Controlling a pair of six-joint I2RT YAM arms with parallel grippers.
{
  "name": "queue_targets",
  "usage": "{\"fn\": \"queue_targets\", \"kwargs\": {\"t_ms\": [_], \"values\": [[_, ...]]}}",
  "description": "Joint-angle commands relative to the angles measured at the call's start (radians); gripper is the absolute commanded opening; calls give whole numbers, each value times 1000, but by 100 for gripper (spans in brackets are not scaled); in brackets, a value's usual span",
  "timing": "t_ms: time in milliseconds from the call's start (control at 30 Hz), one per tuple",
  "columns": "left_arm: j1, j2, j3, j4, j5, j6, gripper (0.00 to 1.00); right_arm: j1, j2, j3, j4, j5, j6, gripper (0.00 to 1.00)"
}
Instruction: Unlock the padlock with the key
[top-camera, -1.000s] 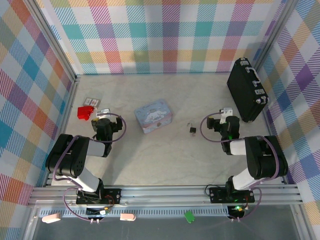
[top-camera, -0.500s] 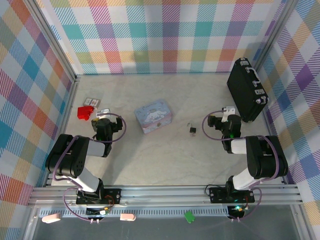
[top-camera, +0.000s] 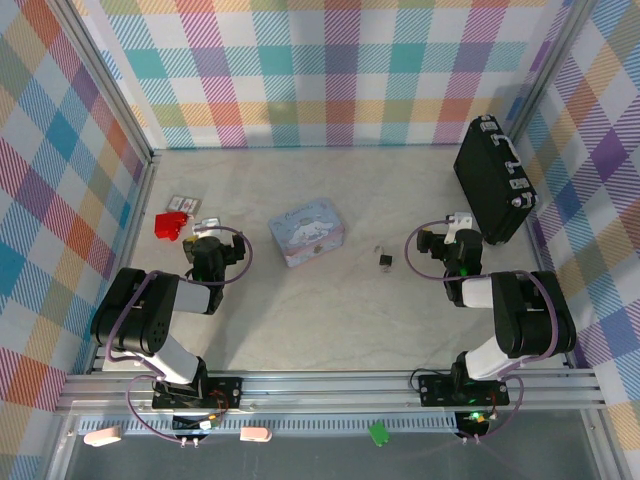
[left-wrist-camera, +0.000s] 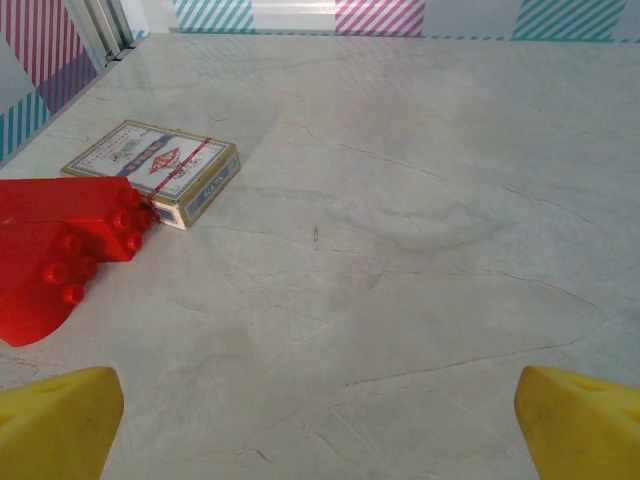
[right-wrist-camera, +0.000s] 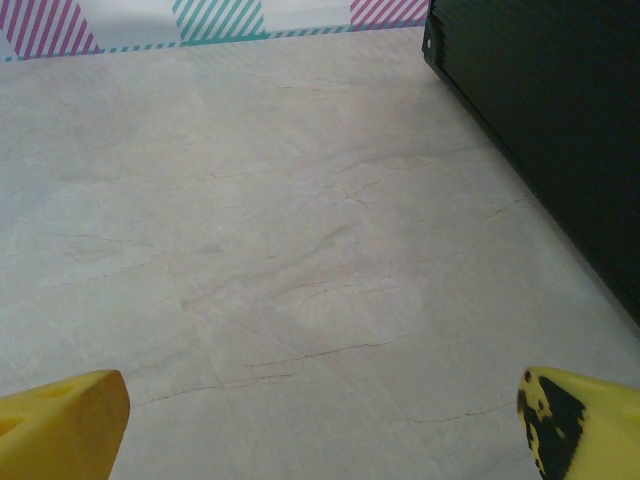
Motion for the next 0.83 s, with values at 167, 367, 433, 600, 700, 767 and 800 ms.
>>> {"fn": "queue_targets", "kwargs": {"t_ms": [167, 367, 433, 600, 700, 767, 800], "values": [[11, -1, 13, -1, 6, -18, 100, 0, -3, 3, 30, 6, 11, 99], [11, -1, 13, -1, 7, -17, 100, 0, -3, 3, 30, 5, 12, 99], [10, -1, 13, -1, 6, -18, 100, -1, -2, 7, 23, 4, 13, 99], [11, 0, 13, 0, 7, -19, 100, -3, -1, 10, 16, 4, 13, 99], [10, 0, 13, -1, 6, -18, 100, -3, -2, 9, 18, 4, 13, 99], [10, -1, 13, -1, 6, -19, 100, -3, -2, 7, 21, 4, 11, 99], [10, 0, 13, 0, 6, -18, 100, -2, -2, 6, 24, 2, 11, 99]]}}
